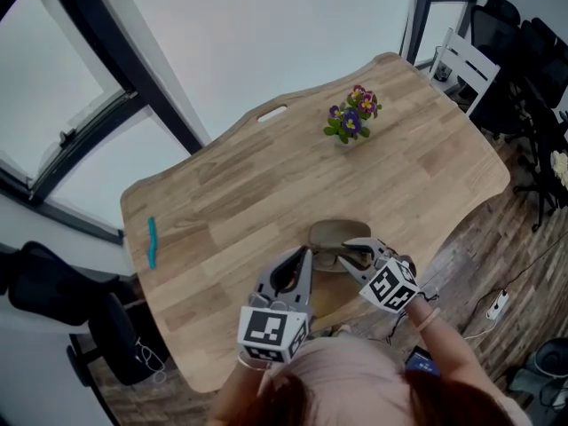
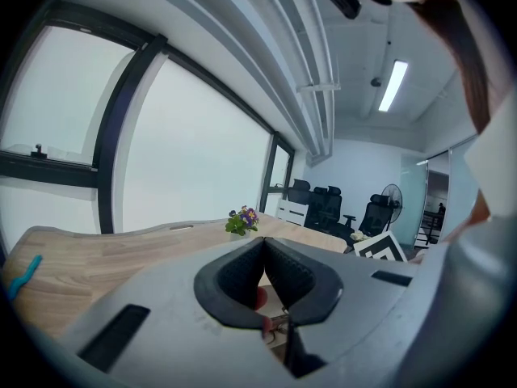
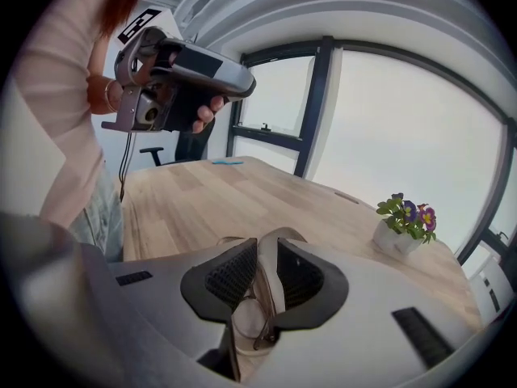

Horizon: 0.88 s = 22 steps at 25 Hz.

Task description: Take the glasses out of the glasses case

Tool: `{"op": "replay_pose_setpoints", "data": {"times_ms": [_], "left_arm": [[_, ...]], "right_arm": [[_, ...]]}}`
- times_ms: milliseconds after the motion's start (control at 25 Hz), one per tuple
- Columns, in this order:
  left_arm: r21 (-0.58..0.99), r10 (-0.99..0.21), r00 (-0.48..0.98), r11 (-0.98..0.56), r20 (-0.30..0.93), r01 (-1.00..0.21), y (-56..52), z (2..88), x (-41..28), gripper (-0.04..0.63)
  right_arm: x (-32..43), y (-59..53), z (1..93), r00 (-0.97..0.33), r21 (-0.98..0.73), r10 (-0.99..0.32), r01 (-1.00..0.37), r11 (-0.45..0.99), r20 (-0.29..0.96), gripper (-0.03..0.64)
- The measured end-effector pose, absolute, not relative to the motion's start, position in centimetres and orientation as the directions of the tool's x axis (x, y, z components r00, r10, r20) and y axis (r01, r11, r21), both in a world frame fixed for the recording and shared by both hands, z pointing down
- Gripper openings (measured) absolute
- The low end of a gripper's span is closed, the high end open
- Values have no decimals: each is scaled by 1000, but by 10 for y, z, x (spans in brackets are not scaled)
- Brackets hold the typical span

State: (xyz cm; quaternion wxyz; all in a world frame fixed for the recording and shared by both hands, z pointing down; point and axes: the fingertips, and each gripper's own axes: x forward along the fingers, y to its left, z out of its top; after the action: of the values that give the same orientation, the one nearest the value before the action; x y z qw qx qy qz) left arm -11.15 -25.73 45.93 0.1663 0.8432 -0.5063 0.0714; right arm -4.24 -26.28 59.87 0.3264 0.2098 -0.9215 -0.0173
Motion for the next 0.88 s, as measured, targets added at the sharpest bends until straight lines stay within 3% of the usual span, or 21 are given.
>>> {"op": "replay_pose_setpoints", "data": {"times_ms": [880], "left_arm": [[230,-824,468,-412,320,-882,-268,473,-125,2]], "right_arm": [[-42,-270,663,-586,196,-296,-230,953,754,49]]}}
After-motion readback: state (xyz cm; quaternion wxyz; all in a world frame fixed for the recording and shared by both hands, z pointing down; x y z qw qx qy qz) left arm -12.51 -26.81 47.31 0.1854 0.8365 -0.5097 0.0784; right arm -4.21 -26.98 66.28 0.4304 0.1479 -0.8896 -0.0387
